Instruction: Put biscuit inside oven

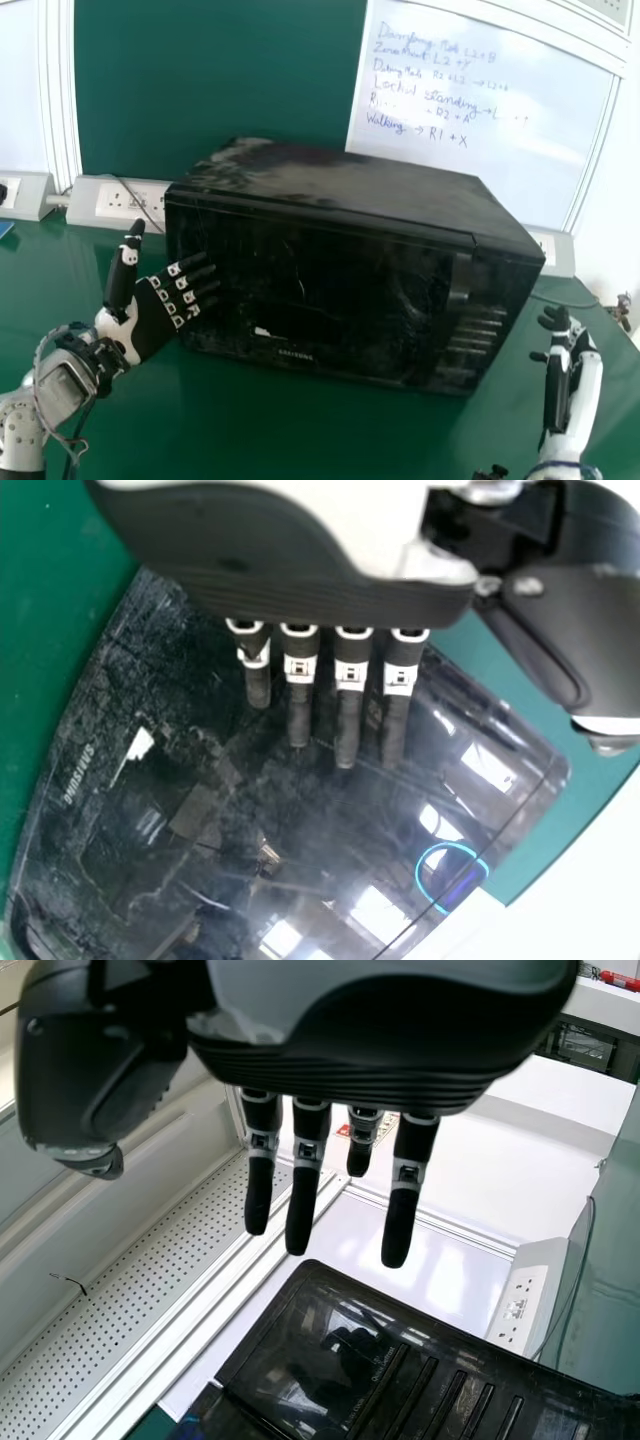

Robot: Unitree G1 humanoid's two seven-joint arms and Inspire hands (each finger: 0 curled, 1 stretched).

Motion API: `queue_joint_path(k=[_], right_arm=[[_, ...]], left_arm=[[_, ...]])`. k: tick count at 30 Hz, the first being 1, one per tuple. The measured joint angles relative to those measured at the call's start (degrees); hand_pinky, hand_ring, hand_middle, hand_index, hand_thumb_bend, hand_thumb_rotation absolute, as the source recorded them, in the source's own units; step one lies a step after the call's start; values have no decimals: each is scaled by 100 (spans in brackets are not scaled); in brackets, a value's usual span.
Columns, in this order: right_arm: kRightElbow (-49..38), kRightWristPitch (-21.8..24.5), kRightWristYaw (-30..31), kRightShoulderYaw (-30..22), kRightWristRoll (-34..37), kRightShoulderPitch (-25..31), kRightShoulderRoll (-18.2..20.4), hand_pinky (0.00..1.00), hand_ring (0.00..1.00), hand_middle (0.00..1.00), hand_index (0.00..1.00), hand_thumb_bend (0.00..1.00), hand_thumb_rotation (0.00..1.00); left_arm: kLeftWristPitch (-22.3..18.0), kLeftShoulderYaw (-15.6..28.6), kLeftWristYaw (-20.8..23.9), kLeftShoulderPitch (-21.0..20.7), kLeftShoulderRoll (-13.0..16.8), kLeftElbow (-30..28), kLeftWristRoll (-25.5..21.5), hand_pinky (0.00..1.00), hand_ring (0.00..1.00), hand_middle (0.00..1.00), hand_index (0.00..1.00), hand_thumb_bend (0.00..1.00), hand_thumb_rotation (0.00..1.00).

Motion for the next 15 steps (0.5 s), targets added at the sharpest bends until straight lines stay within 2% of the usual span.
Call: queue_joint_path(k=[4, 7, 15], right_arm=[[-1, 0, 4, 12, -9, 7, -3, 53, 62, 68, 72, 75, 32], [-6, 7, 10, 31, -18, 51, -5, 53, 63, 69, 71, 75, 31], [-14, 42, 8, 33, -11, 72, 7, 50, 61, 68, 72, 75, 31]], left_arm=[[27, -3, 0, -133, -111, 157, 100, 82, 88, 89, 93, 68, 1], [35, -9, -2, -252, -187, 303, 278, 81, 85, 85, 88, 71, 2], [34, 12, -167, -340, -287, 422, 545, 81, 85, 85, 89, 71, 3]])
